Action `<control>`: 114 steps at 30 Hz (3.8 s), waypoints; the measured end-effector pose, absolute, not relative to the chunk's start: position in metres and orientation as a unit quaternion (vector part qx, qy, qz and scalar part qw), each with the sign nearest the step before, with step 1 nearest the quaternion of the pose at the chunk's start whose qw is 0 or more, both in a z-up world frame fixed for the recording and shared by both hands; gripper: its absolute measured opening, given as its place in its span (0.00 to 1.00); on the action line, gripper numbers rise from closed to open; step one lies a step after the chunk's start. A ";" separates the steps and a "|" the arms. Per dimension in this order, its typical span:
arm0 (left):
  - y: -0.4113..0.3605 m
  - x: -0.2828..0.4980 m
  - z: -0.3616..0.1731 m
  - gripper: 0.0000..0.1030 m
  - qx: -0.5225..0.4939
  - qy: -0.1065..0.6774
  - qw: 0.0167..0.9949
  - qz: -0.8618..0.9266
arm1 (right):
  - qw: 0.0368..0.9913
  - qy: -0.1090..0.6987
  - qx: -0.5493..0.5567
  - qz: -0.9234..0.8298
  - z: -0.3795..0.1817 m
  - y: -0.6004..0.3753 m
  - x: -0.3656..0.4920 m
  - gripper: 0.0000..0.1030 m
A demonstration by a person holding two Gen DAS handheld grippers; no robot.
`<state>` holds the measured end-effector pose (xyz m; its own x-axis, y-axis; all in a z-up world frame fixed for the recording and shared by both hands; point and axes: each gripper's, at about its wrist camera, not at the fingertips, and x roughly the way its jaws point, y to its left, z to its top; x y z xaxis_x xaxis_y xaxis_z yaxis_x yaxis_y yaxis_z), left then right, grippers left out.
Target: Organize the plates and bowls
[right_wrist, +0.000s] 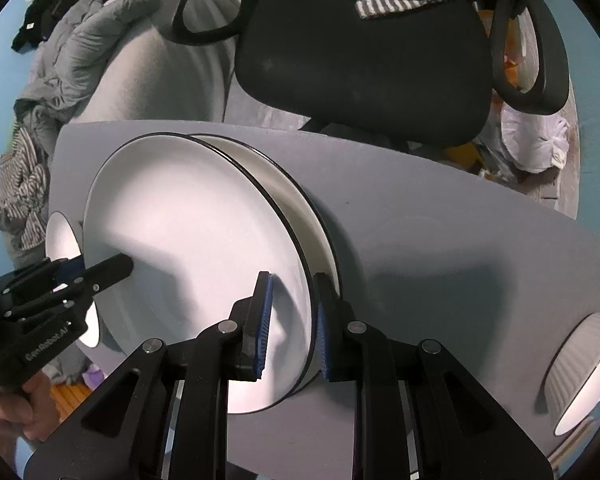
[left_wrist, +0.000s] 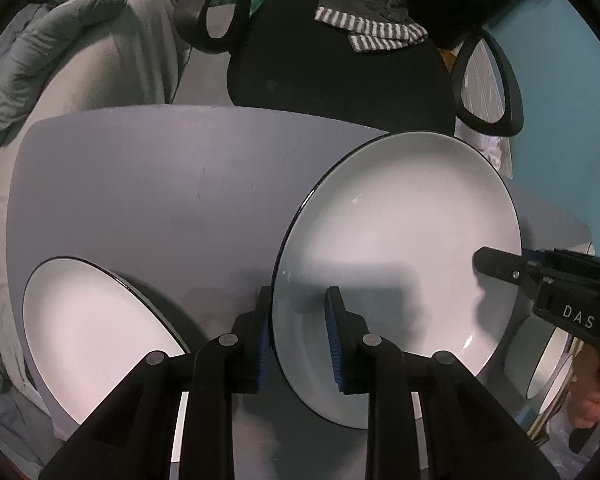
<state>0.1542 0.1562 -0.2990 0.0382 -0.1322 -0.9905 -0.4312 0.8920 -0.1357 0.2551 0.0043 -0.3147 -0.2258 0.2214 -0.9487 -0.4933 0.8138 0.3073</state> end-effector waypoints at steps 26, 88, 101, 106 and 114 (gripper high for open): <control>0.154 0.163 -0.292 0.25 -0.165 0.687 0.700 0.110 | 0.564 0.779 -0.145 0.234 -0.316 0.024 0.267 0.41; 0.201 0.020 -0.170 0.69 -0.166 0.575 0.764 0.240 | 0.682 0.585 -0.273 0.342 -0.182 0.089 0.167 0.71; 0.241 -0.025 -0.158 0.73 -0.193 0.559 0.755 0.283 | 0.676 0.561 -0.291 0.380 -0.168 0.123 0.143 0.71; 0.259 -0.041 -0.167 0.73 -0.212 0.565 0.742 0.292 | 0.673 0.558 -0.294 0.387 -0.172 0.139 0.135 0.71; 0.277 -0.059 -0.176 0.73 -0.236 0.563 0.736 0.294 | 0.660 0.553 -0.302 0.409 -0.182 0.161 0.121 0.71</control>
